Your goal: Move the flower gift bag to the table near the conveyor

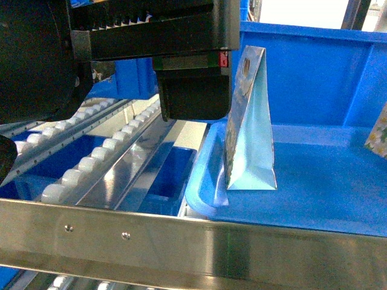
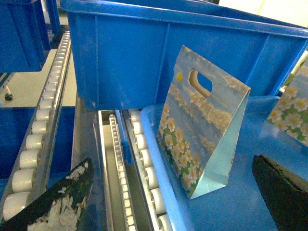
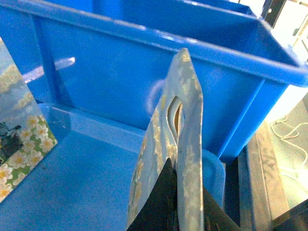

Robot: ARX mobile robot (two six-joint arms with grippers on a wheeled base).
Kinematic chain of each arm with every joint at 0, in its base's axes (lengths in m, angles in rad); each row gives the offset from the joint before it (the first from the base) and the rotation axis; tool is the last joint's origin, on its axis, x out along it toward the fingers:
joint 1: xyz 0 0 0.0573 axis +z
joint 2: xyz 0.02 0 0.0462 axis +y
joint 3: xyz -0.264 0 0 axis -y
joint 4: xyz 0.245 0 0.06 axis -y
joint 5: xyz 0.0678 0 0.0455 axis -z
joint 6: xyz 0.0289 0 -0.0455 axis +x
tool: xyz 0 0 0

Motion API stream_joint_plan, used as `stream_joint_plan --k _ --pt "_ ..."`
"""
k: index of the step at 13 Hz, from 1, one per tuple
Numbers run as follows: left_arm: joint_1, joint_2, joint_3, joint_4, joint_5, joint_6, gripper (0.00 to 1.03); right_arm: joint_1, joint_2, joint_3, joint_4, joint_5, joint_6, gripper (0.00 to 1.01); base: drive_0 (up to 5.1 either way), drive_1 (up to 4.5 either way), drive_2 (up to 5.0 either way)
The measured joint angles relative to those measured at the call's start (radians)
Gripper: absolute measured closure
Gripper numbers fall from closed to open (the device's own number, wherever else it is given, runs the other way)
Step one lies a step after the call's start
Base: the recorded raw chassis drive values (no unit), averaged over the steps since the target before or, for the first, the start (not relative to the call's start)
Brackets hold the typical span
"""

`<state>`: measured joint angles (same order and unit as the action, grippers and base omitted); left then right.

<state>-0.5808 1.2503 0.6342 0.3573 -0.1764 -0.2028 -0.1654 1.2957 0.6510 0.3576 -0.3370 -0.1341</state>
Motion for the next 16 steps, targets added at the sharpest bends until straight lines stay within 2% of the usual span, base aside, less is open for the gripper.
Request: stream_joint_plan --k 1,4,5,7,9,10,12,16 --pt "0.0 0.0 0.0 0.0 0.0 0.0 0.05 -0.012 -0.045 0.013 -0.034 -0.032 0.001 0.99 0.0 0.0 0.0" --pt "0.0 0.0 0.0 0.0 0.0 0.0 0.05 -0.061 -0.184 0.095 -0.142 -0.186 0.003 0.99 0.0 0.0 0.0" --pt "0.0 0.0 0.0 0.0 0.0 0.0 0.05 -0.063 -0.203 0.115 -0.172 -0.214 0.002 0.99 0.0 0.0 0.0" --pt "-0.005 0.011 0.005 0.016 -0.003 0.009 0.05 -0.063 -0.197 0.117 -0.182 -0.219 0.002 0.99 0.0 0.0 0.0" --pt "-0.028 0.13 0.133 0.032 -0.011 0.08 0.05 -0.063 -0.193 0.117 -0.181 -0.219 0.002 0.99 0.0 0.0 0.0" --pt "-0.04 0.188 0.193 0.03 -0.009 0.133 0.05 -0.063 -0.192 0.117 -0.182 -0.218 0.002 0.99 0.0 0.0 0.0" --pt "-0.041 0.265 0.277 0.018 -0.005 0.202 0.05 -0.063 -0.192 0.117 -0.182 -0.218 0.002 0.99 0.0 0.0 0.0" --pt "-0.028 0.367 0.365 -0.008 0.032 0.224 0.05 -0.063 -0.192 0.117 -0.181 -0.218 0.002 0.99 0.0 0.0 0.0"
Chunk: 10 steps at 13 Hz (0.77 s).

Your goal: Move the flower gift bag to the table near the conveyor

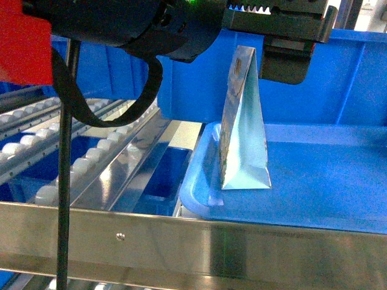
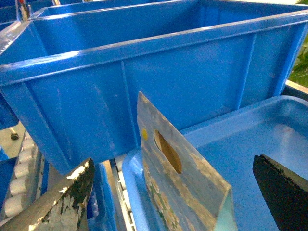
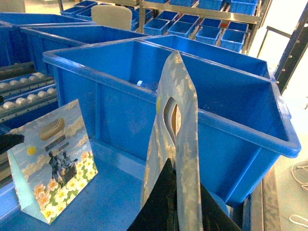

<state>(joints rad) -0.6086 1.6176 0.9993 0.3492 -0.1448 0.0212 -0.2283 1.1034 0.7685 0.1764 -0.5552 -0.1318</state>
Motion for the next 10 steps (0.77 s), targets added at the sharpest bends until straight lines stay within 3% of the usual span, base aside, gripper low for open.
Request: stream_joint_plan --k 10 --pt "0.015 0.182 0.119 -0.095 0.08 0.005 0.05 0.0 0.0 0.0 0.0 0.0 0.0 0.99 0.0 0.0 0.0"
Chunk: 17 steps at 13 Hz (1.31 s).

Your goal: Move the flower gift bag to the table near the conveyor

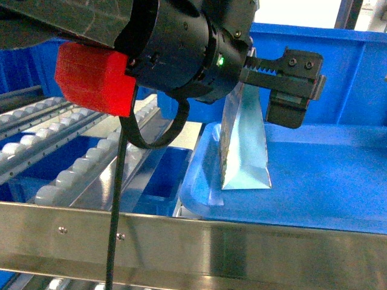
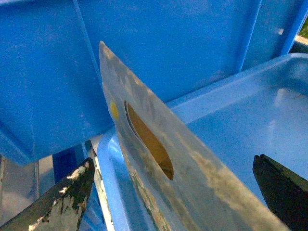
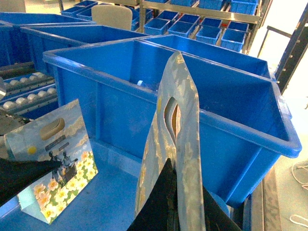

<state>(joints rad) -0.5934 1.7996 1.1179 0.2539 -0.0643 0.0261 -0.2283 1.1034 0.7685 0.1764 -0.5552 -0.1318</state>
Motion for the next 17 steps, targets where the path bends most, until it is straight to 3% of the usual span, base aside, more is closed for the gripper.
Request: stream_joint_plan --k 2,3,6,10,11,13,16,17 --pt "0.0 0.014 0.0 0.017 -0.032 0.002 0.05 0.0 0.0 0.0 0.0 0.0 0.0 0.99 0.0 0.0 0.0" --pt "0.0 0.014 0.0 0.018 -0.032 0.004 0.13 0.0 0.0 0.0 0.0 0.0 0.0 0.99 0.0 0.0 0.0" --pt "0.0 0.014 0.0 0.018 -0.032 0.004 0.53 0.0 0.0 0.0 0.0 0.0 0.0 0.99 0.0 0.0 0.0" --pt "0.0 0.014 0.0 0.018 -0.032 0.004 0.96 0.0 0.0 0.0 0.0 0.0 0.0 0.99 0.0 0.0 0.0" --pt "-0.002 0.014 0.0 0.019 -0.031 0.001 1.01 0.0 0.0 0.0 0.0 0.0 0.0 0.99 0.0 0.0 0.0" --pt "0.008 0.003 -0.017 0.057 -0.068 -0.009 1.01 0.0 0.0 0.0 0.0 0.0 0.0 0.99 0.0 0.0 0.0" --pt "0.075 -0.169 -0.063 0.053 -0.092 -0.089 1.01 0.0 0.0 0.0 0.0 0.0 0.0 0.99 0.0 0.0 0.0" --pt "0.146 -0.322 -0.122 0.036 -0.098 -0.148 1.01 0.0 0.0 0.0 0.0 0.0 0.0 0.99 0.0 0.0 0.0"
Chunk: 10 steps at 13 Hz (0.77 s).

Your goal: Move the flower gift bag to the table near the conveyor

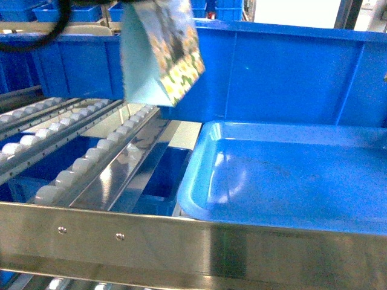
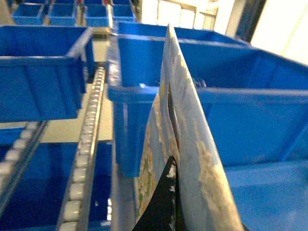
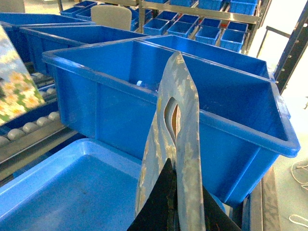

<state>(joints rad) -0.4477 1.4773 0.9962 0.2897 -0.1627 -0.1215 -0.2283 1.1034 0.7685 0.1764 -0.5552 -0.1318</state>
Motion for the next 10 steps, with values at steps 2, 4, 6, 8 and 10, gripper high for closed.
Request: stream_joint_plan --k 2,4,6,8,10 --pt "0.058 -0.15 -0.079 -0.017 -0.021 -0.052 1.01 0.0 0.0 0.0 0.0 0.0 0.0 0.99 0.0 0.0 0.0" --pt "0.098 -0.288 -0.186 -0.054 -0.02 -0.077 1.01 0.0 0.0 0.0 0.0 0.0 0.0 0.99 0.0 0.0 0.0" --pt "0.104 -0.381 -0.263 -0.093 -0.014 -0.085 1.01 0.0 0.0 0.0 0.0 0.0 0.0 0.99 0.0 0.0 0.0" --pt "0.098 -0.431 -0.289 -0.131 0.008 -0.089 1.01 0.0 0.0 0.0 0.0 0.0 0.0 0.99 0.0 0.0 0.0" --pt "0.098 -0.431 -0.288 -0.13 0.013 -0.089 1.01 0.0 0.001 0.0 0.001 -0.002 0.0 0.99 0.1 -1.92 2.0"
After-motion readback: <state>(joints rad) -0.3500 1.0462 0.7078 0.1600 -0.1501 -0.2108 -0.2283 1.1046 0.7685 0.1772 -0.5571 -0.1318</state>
